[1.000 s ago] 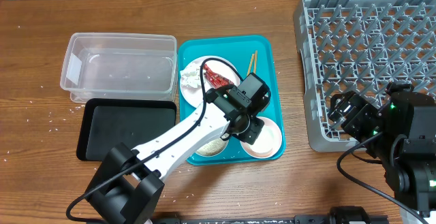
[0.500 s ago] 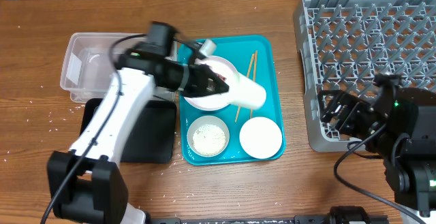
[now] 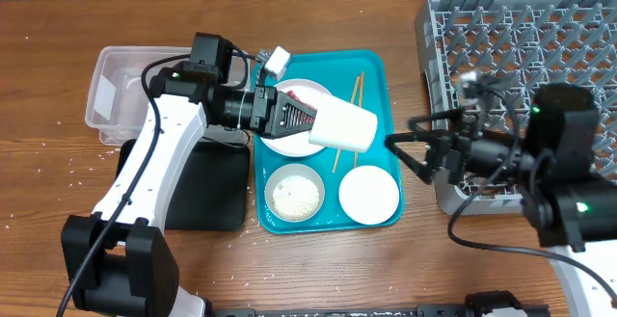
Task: Sort waste into correct bins and load items into the dishwasher
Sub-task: 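Lift the white cup with the left gripper toward the right gripper, then grasp the white cup with the right gripper from the left gripper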
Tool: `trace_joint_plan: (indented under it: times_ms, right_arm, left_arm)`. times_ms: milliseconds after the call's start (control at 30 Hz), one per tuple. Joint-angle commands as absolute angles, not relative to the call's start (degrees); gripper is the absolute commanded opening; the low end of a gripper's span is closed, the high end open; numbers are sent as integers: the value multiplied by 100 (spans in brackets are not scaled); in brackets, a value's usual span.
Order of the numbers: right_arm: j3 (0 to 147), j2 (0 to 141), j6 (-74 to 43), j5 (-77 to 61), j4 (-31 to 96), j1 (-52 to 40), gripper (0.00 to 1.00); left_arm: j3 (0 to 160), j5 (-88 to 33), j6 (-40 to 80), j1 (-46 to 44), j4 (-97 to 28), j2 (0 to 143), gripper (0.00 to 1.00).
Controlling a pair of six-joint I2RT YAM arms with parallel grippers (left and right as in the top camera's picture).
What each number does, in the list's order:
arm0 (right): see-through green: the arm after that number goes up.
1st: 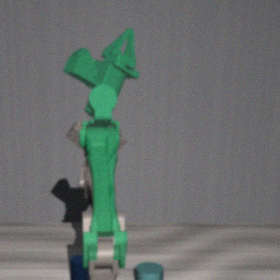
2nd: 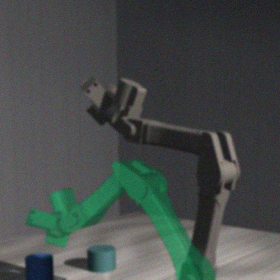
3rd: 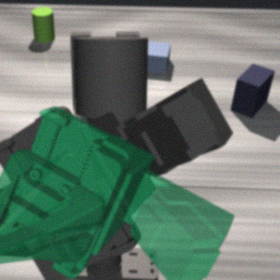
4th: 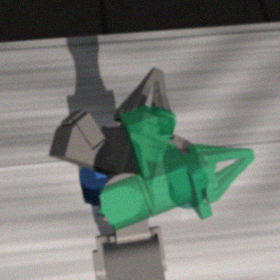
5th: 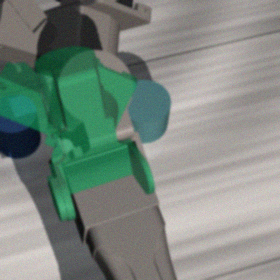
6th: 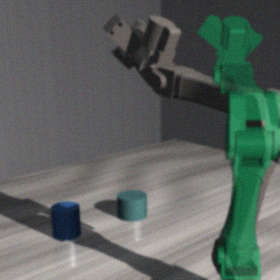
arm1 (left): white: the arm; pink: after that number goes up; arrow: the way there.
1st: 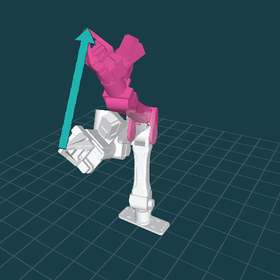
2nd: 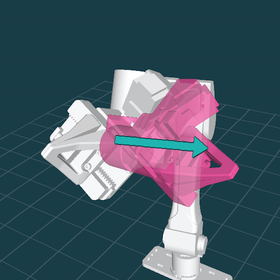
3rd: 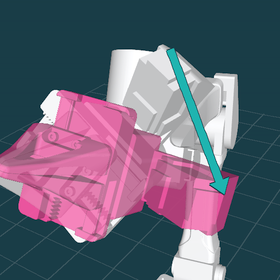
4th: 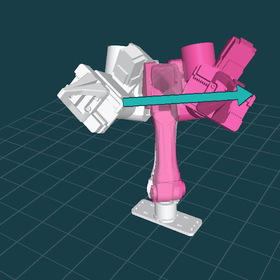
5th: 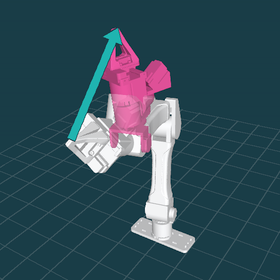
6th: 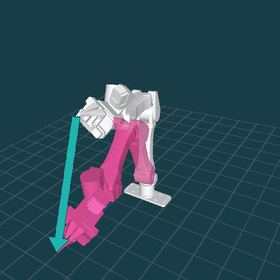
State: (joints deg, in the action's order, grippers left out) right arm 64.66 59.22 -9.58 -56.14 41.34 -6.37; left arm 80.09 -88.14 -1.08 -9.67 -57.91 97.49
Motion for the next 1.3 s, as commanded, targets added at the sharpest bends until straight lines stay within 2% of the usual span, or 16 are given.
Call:
trace_joint_plan:
  times_ms: [0, 333, 367, 400, 567, 633, 700, 900, 933, 967, 1033, 1100, 1167, 1200, 1267]
  right_arm:
    - [6602, 6123, -904, -6025, 3900, -1037, 93]
    - [6602, 6746, -1048, -5975, 3393, -1457, 92]
    - [6602, 6770, -1048, -5988, 3341, -1525, 89]
    - [6602, 6785, -1048, -5986, 3264, -1610, 81]
    - [6602, 6785, -1048, -5964, 3131, -1636, 64]
    - [6602, 6783, -1046, -5961, 3133, -1632, 61]
    - [6602, 6772, -1046, -5843, 3155, -1575, 57]
    - [6602, 6657, -1046, -5666, 3288, -1337, 54]
    - [6604, 6652, -1046, -5666, 3288, -1337, 53]
    - [6604, 6635, -1046, -5664, 3293, -1337, 53]
    - [6604, 6600, -1044, -5638, 3321, -1304, 53]
    - [6604, 6534, -1046, -5638, 3365, -1190, 52]
    - [6606, 6407, -1048, -5610, 3538, -923, 52]
    - [6613, 6348, -1048, -5542, 3667, -784, 52]
    - [6626, 6228, -1050, -5352, 3959, -517, 52]
  left_arm:
    - [8106, -9063, -305, -982, -5813, 9588, 4]
    - [8106, -9061, -327, -982, -5811, 9588, 4]
    - [8106, -9061, -327, -982, -5811, 9588, 4]
    - [8106, -9059, -331, -982, -5808, 9588, 4]
    - [8106, -9059, -349, -985, -5815, 9588, 4]
    - [8106, -9061, -349, -985, -5824, 9588, 4]
    - [8106, -9061, -349, -985, -5824, 9588, 8]
    - [8106, -9059, -377, -985, -5824, 9588, 4]
    - [8106, -9061, -386, -985, -5826, 9588, 8]
    - [8106, -9059, -386, -982, -5824, 9588, 16]
    - [8106, -9061, -386, -982, -5824, 9588, 42]
    - [8106, -9061, -386, -980, -5826, 9588, 56]
    - [8106, -9061, -384, -978, -5826, 9588, 77]
    - [8106, -9059, -386, -978, -5826, 9588, 82]
    - [8106, -9043, -384, -978, -5826, 9588, 83]
